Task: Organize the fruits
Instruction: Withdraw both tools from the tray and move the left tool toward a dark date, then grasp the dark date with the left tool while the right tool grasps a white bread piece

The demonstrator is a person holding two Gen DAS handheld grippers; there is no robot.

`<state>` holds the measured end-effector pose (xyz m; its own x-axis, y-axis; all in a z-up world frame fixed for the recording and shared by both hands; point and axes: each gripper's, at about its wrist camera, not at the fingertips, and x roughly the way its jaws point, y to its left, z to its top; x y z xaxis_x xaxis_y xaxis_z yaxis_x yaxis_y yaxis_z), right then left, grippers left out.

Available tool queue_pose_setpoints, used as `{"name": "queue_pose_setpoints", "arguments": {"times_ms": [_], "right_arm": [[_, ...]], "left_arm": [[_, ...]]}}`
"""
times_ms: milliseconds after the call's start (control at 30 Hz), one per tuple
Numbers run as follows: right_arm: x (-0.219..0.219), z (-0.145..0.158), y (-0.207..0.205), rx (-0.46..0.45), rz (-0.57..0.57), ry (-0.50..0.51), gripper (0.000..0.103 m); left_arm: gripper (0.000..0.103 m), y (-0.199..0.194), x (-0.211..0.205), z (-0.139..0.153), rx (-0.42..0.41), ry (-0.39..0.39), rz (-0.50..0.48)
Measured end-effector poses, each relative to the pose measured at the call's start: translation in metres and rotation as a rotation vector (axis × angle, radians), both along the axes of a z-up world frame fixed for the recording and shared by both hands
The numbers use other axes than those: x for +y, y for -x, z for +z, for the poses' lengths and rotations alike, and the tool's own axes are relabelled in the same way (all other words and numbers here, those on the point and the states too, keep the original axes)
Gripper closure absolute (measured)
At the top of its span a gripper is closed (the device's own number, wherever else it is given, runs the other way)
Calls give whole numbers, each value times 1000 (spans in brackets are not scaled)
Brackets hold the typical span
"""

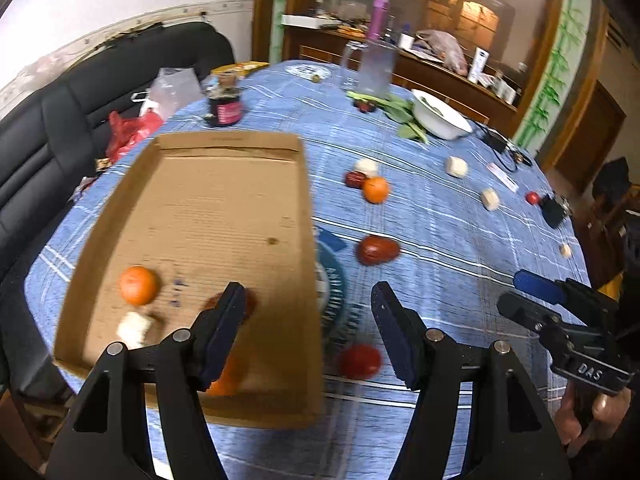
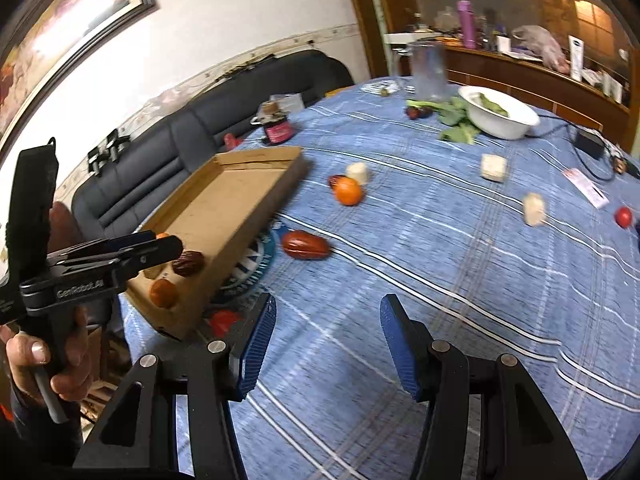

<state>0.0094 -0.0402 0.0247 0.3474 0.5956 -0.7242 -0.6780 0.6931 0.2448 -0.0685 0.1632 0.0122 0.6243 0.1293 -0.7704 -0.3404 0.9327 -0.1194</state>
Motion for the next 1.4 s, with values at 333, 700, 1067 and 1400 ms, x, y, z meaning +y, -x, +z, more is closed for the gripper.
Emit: {"name": "queue_pose_setpoints", "arguments": {"times_ms": [333,700,1067,1400], "right_arm": [[-43,-7,-24,12,-99,5,47],[-53,-20,-68,2,-151,66,47],[-61,-39,-165,37,-256,84,46],[-36,-67,-210,9,-282,179,66]], "left_arm": [[39,-29,-37,-6,28,4,-87],[39,-65,-46,-25,90,-3,-86],[39,-107,-48,-58,188,2,-87],[47,-123,-51,-71,200,-81,-86]]}}
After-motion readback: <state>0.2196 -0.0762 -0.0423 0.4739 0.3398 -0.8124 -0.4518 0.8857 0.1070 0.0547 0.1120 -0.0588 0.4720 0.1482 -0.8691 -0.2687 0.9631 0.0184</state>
